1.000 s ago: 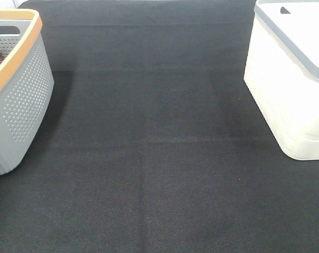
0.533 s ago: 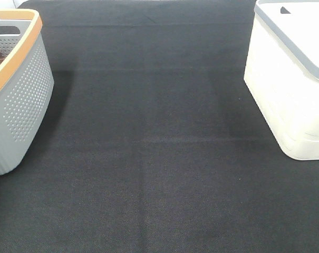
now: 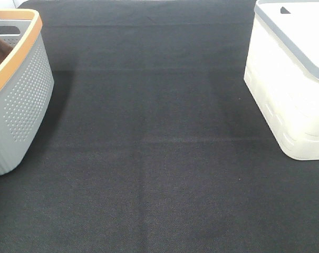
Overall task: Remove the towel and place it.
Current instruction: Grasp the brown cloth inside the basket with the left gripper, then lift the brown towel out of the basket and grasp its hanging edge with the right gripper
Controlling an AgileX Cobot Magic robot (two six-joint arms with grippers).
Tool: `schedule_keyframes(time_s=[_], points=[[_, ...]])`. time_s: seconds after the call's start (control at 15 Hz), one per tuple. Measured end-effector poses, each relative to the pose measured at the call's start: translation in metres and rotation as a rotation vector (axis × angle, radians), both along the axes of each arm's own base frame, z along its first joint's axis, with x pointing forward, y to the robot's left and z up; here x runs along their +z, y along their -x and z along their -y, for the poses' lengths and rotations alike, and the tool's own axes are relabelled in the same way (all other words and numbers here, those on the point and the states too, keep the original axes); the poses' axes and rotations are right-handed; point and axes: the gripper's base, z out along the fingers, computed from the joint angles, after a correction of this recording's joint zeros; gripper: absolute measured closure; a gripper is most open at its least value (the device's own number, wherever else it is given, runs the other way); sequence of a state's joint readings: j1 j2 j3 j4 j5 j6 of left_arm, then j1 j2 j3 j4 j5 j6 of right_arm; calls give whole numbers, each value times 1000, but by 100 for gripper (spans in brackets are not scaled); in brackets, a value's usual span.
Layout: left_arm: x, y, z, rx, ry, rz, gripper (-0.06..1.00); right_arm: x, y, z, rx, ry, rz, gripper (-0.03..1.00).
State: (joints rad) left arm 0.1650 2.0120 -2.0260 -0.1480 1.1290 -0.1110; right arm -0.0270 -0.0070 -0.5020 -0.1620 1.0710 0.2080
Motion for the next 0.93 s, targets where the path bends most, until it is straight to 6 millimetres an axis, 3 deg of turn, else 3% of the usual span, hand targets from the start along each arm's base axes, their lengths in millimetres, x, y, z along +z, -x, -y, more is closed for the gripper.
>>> schedule_keyframes(time_s=[0.13, 0.2, 0.47, 0.53, 0.6, 0.93], points=[[33, 13, 7, -26, 29, 102, 94, 0, 0, 0, 0, 0, 0, 20], [60, 26, 11, -40, 33, 194, 94, 0, 0, 0, 0, 0, 0, 20], [117, 58, 23, -73, 70, 395, 94, 0, 0, 0, 0, 0, 0, 20], [129, 67, 27, -89, 92, 441, 94, 0, 0, 0, 0, 0, 0, 20], [129, 67, 27, -89, 92, 441, 94, 0, 0, 0, 0, 0, 0, 20], [181, 100, 48, -135, 217, 679, 94, 0, 0, -2, 17, -25, 1, 20]])
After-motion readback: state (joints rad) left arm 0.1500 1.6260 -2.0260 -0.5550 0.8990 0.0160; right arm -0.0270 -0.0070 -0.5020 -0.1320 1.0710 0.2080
